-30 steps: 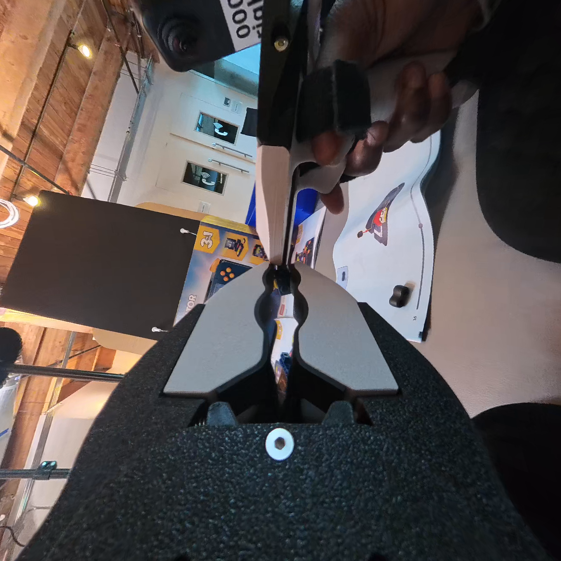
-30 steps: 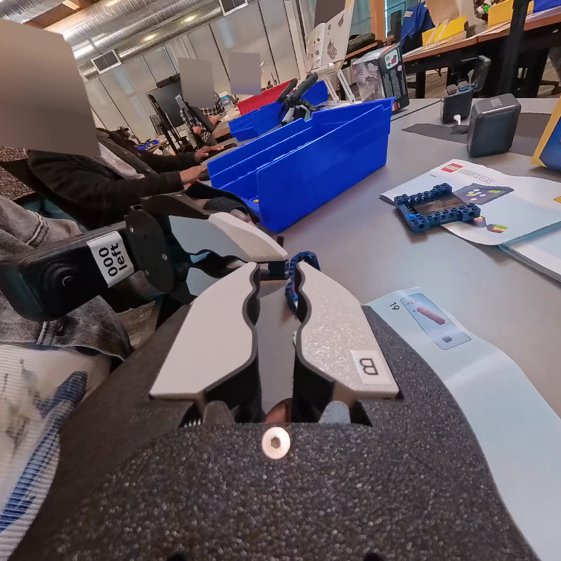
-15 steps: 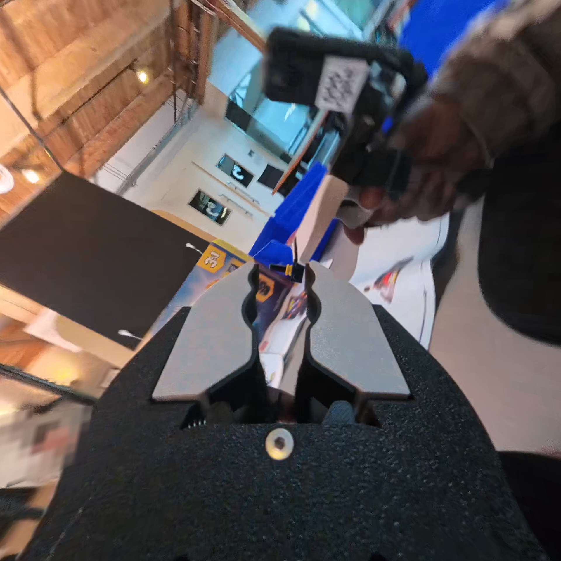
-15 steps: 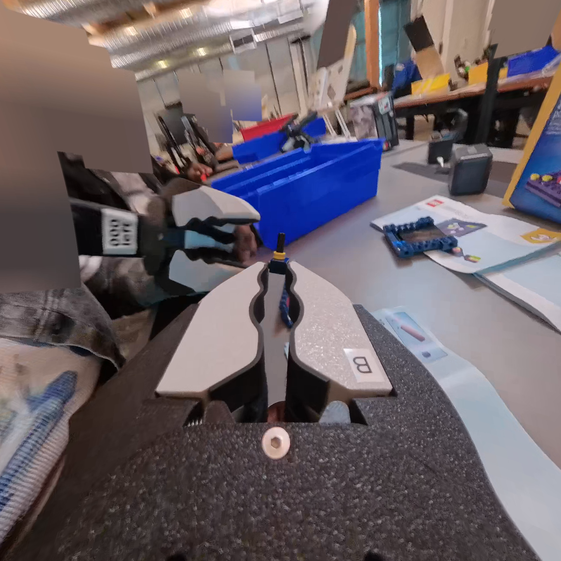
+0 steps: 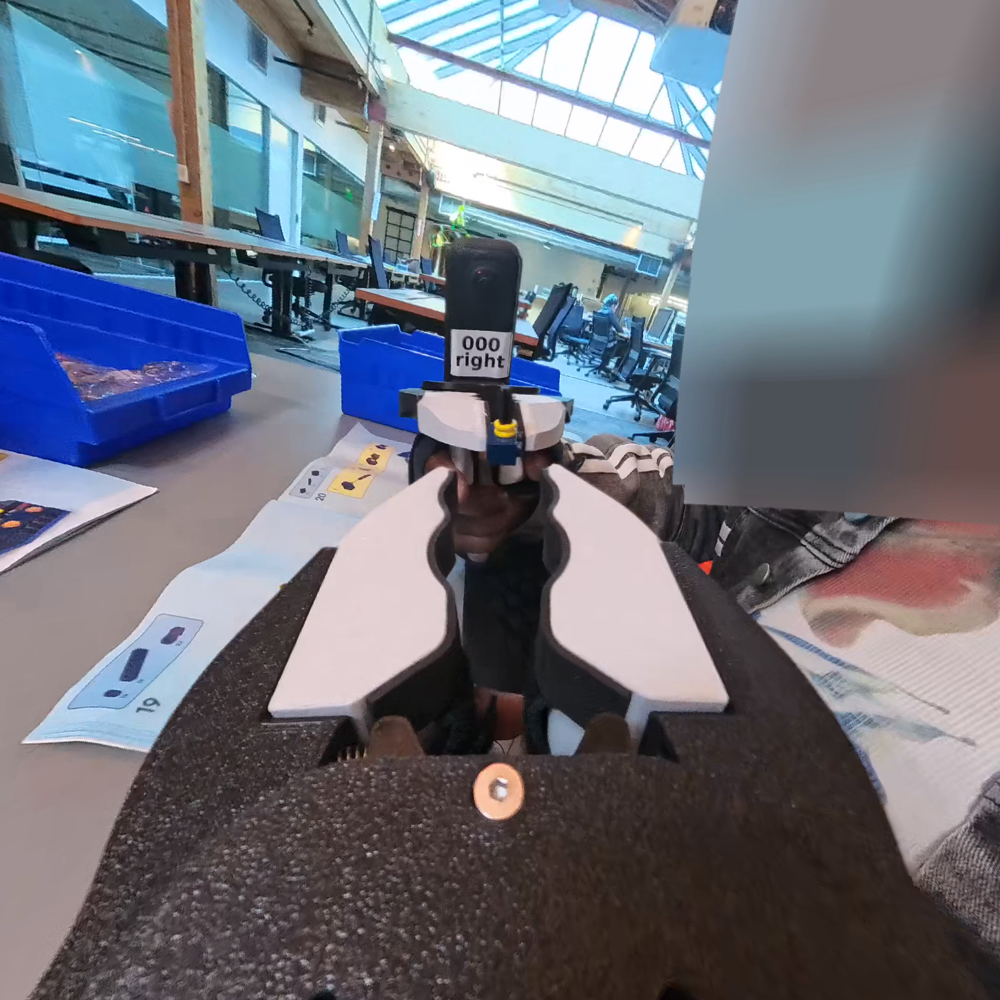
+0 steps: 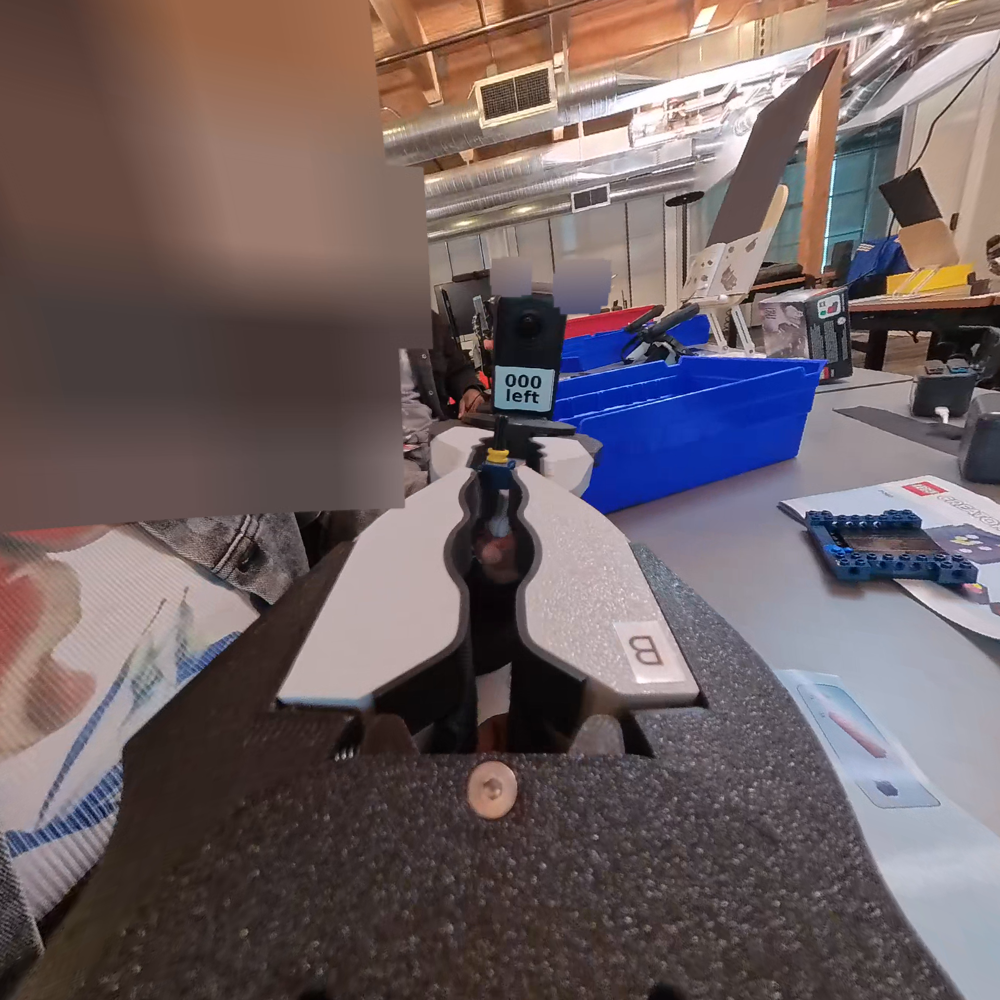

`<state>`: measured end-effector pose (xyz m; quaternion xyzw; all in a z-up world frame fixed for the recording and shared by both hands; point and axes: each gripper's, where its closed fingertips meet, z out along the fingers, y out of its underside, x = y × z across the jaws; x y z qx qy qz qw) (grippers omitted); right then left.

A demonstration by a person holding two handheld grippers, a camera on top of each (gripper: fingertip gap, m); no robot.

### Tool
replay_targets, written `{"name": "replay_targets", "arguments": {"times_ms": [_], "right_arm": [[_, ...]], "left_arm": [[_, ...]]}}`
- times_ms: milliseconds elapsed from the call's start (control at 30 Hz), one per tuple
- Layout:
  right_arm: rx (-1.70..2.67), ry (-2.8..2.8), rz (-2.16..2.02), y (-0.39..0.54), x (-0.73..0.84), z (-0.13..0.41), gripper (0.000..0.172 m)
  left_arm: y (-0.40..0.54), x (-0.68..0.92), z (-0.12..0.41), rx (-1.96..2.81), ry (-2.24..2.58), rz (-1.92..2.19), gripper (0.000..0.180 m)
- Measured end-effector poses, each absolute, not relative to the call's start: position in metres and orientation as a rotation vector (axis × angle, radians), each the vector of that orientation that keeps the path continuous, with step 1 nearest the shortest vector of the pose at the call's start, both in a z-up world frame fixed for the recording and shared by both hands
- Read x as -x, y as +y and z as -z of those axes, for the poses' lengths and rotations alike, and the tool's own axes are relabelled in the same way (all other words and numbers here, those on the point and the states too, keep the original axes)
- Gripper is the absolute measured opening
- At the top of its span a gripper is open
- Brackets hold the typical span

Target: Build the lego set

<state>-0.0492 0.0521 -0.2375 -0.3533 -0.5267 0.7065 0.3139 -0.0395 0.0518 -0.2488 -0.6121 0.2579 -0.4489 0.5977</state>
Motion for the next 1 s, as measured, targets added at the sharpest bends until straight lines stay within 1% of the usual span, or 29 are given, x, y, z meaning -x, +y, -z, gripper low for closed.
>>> {"name": "replay_targets", "arguments": {"times_ms": [67,200,433,533,733,833,867,1000], "right_arm": [[0.931,-1.409,-1.851,0.050,0.050,0.239,0.010],[0.931,-1.428,-1.826,0.048,0.051,0.242,0.010],[0.943,-1.454,-1.726,0.051,0.053,0.247,0.011],[0.949,-1.423,-1.745,0.054,0.052,0.243,0.012],[0.970,-1.449,-1.736,0.054,0.053,0.247,0.009],[0.960,-1.461,-1.760,0.050,0.053,0.248,0.008],[0.962,-1.462,-1.762,0.049,0.053,0.249,0.008],[0.969,-1.462,-1.780,0.049,0.053,0.249,0.008]], "left_arm": [[0.051,0.037,0.248,1.408,0.601,1.047,0.020],[0.050,0.039,0.248,1.400,0.590,1.083,0.011],[0.053,0.041,0.254,1.445,0.600,1.050,0.011],[0.055,0.042,0.258,1.469,0.605,1.035,0.011],[0.054,0.042,0.258,1.467,0.607,1.031,0.011],[0.054,0.039,0.259,1.475,0.620,1.035,0.017],[0.052,0.037,0.260,1.471,0.642,1.042,0.012],[0.052,0.038,0.260,1.467,0.650,1.005,0.012]]}}
